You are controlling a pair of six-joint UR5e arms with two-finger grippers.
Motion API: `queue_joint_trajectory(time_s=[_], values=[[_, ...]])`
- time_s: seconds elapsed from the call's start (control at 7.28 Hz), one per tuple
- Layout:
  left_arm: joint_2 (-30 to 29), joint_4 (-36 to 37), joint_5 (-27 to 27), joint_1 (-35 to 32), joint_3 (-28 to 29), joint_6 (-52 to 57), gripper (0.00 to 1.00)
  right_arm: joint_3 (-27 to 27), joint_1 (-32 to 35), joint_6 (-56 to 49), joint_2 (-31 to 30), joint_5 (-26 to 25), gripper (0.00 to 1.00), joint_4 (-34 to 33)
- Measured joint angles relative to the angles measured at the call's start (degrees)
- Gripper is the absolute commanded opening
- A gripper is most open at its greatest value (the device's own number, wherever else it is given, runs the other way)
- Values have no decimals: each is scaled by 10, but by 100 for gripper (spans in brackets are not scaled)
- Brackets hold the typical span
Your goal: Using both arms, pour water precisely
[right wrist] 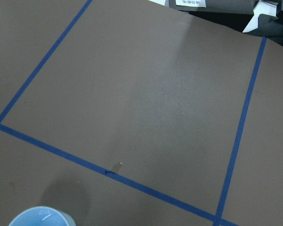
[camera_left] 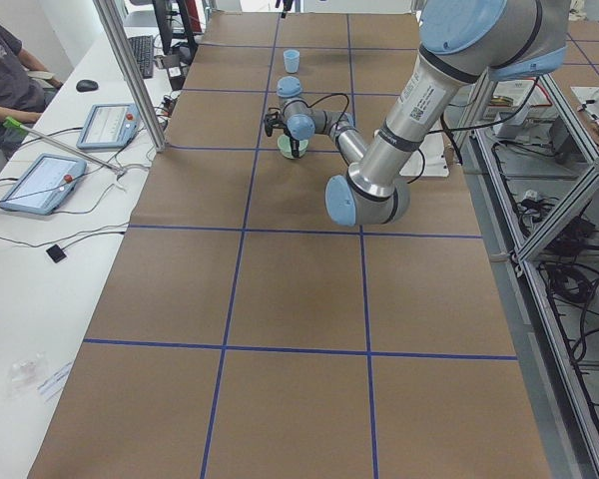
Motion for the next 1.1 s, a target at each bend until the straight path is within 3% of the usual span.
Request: queue_joint_trajectory(time_s=[0.41, 0.69, 1.1], values=[[1, 1, -1, -5, -7, 1, 0, 8, 31, -110, 10, 33, 99, -150], [34, 2, -16, -30, -57, 6, 0, 9, 49, -183, 34, 38, 99, -235], [232, -2, -67, -97, -213, 104, 0, 5, 53, -204, 43, 40, 99, -258]])
